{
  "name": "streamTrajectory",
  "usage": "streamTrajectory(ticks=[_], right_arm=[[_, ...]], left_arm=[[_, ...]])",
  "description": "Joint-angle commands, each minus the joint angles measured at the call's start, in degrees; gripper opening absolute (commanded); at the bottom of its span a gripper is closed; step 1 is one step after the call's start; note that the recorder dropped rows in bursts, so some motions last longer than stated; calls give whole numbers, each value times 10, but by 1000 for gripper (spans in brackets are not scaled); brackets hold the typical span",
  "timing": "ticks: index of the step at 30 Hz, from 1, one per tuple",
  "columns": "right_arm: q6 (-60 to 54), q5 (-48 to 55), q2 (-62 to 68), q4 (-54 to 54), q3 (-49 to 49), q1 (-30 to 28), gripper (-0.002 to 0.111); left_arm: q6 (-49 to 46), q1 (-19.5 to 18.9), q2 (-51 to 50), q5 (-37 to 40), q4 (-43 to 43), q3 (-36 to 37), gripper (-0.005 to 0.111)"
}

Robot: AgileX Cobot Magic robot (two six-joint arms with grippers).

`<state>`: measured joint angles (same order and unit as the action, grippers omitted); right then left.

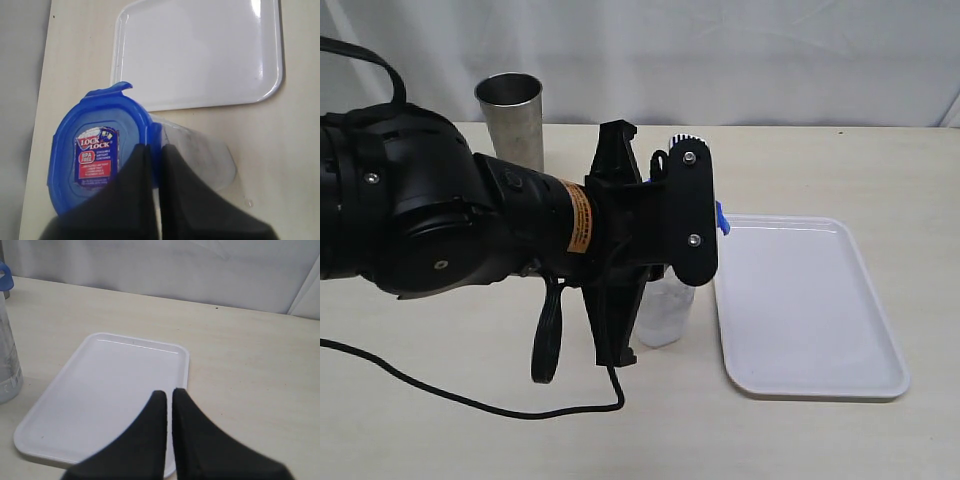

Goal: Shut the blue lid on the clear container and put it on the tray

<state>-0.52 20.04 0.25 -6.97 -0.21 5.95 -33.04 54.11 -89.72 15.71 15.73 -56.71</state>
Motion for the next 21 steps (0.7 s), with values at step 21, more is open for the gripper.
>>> streamTrajectory(ticks=[21], right_arm=[[-2, -2, -2, 1, 2, 1, 4]], left_arm=[[0, 2, 26, 12, -33, -1, 0]])
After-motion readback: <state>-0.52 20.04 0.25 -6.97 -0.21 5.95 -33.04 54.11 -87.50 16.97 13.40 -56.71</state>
